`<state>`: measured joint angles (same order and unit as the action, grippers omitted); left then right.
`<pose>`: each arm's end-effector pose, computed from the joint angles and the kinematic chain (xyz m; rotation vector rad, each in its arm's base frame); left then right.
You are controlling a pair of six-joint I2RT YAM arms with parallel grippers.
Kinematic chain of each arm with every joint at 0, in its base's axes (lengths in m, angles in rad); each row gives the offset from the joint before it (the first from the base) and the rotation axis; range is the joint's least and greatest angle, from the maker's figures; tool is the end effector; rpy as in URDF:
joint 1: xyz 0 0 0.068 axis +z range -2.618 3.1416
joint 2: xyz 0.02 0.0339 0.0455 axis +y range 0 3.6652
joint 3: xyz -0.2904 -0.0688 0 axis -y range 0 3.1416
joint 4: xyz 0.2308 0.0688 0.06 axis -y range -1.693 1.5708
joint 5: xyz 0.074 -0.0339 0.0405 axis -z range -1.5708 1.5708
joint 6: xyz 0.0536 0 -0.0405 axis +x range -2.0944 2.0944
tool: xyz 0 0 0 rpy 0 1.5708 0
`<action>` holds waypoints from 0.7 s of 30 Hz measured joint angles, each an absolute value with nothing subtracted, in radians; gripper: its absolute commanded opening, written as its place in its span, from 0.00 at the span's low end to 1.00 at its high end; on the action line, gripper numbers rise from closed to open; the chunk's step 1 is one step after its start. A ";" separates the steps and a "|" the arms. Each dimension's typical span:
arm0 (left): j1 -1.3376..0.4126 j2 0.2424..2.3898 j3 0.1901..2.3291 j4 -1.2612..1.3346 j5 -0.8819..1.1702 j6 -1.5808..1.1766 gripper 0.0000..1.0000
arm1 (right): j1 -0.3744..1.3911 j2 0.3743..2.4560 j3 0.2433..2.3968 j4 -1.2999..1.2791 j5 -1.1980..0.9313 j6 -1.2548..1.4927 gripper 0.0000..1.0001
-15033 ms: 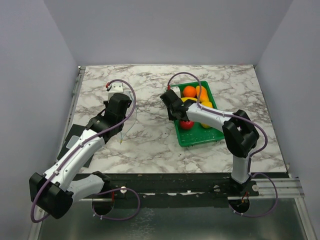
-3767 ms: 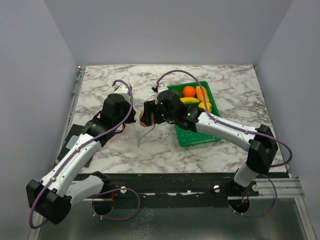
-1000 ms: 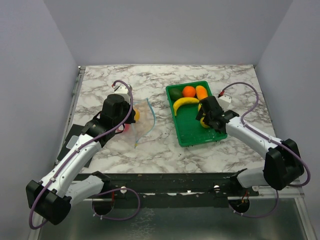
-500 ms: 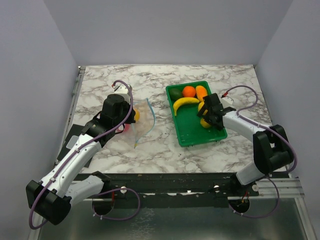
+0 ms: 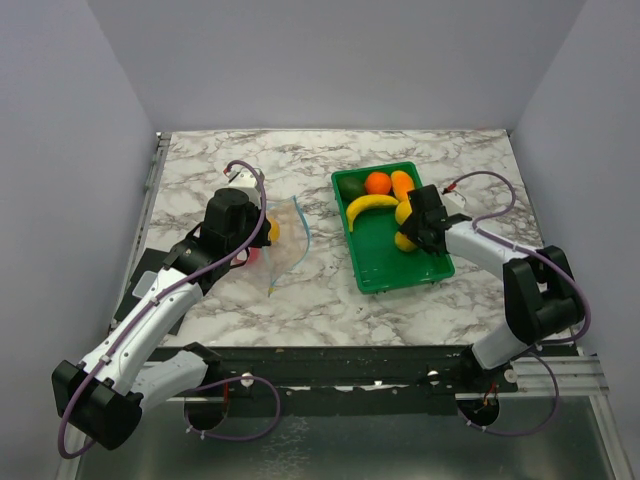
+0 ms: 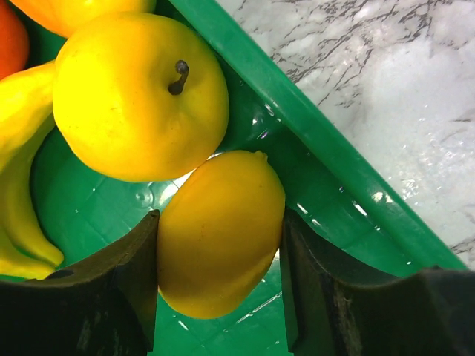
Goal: Place the food in the zip-top bag and seal the zipper
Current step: Pick up the fake fruit from the bin.
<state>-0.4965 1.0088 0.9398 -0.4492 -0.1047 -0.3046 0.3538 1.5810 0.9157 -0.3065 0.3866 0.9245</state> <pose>0.1875 -0.0952 0.3401 0.1380 2.1035 -0.3756 0.2990 0.0889 0.2065 0.8278 2.2983 0.0661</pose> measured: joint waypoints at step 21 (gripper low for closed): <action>-0.496 1.009 0.940 -0.450 -0.105 -0.302 0.00 | 0.354 1.267 0.863 -0.283 0.159 0.792 0.24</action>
<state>-0.4965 1.0088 0.9398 -0.4496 -0.1047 -0.3016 0.3542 1.2667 0.8635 -0.2829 0.1585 0.7921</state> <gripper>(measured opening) 0.003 0.598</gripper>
